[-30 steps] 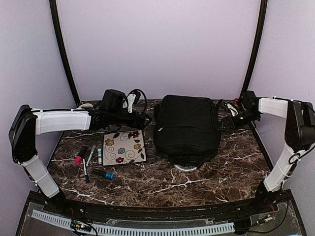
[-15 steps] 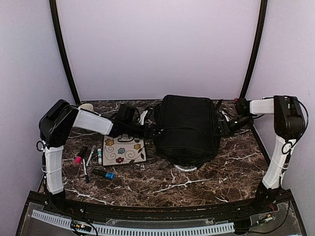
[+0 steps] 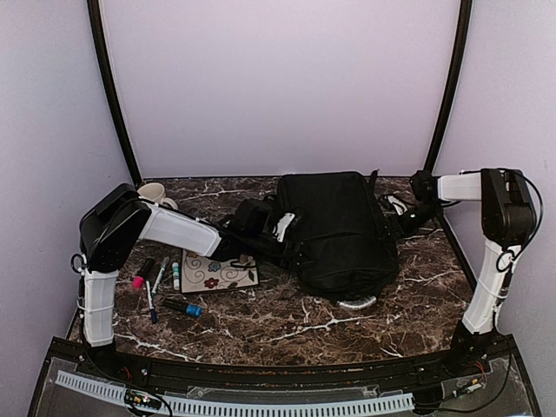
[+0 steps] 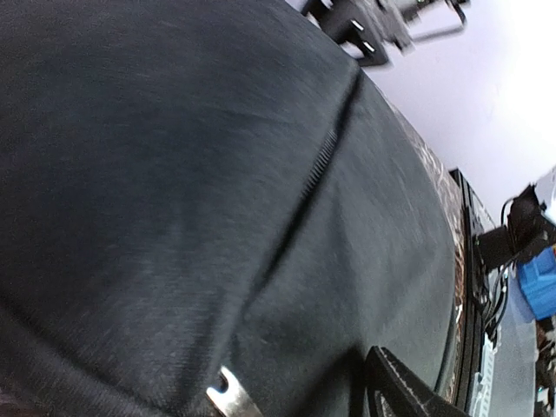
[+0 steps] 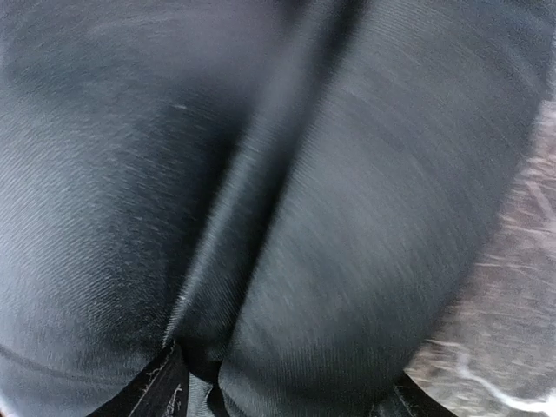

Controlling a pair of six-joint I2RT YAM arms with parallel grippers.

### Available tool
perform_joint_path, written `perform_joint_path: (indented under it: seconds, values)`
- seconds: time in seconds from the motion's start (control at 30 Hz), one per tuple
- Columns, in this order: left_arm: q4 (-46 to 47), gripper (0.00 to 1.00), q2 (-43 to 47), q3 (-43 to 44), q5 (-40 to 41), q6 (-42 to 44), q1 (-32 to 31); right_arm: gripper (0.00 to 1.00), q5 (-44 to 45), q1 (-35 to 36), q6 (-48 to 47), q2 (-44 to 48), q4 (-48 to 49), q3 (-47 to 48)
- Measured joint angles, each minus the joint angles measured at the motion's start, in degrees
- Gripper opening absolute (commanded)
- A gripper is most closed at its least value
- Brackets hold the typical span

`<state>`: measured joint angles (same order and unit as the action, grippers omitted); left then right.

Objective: Pack the student bag
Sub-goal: Rotate the student bag at the center of the board.

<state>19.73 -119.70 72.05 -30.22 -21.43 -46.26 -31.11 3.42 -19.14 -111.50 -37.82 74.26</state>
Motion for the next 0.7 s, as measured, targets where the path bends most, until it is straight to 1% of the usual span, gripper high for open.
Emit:
perform_joint_path:
  seconds: [0.17, 0.3, 0.37, 0.53, 0.57, 0.6, 0.7]
  values:
    - [-1.0, 0.7, -0.1, 0.1, 2.1, 2.3, -5.6, 0.7, 6.3, -0.3, 0.4, 1.3, 1.8, 0.0]
    - [-1.8, 0.73, 0.4, -0.4, 3.2, 4.2, -6.9, 0.73, 9.4, -0.3, 0.3, 3.6, 3.1, -1.0]
    - [-2.7, 0.73, 2.6, -2.9, 4.1, 5.9, -7.0, 0.73, 10.1, -0.2, 0.3, 5.0, 3.4, -1.7]
    - [-8.3, 0.74, 12.3, -10.8, 7.9, 13.0, -7.2, 0.75, 11.3, 0.0, -0.1, 8.5, 3.6, -2.9]
    - [-9.6, 0.73, 14.1, -12.0, 9.1, 14.7, -7.2, 0.75, 11.5, 0.0, -0.2, 9.1, 3.6, -3.0]
    - [-10.5, 0.7, 15.1, -12.5, 9.9, 15.9, -7.2, 0.75, 11.5, 0.0, -0.3, 9.6, 3.7, -3.2]
    - [-12.1, 0.59, 15.8, -12.9, 12.5, 19.7, -7.2, 0.74, 11.6, 0.1, -1.3, 11.7, 4.3, -4.6]
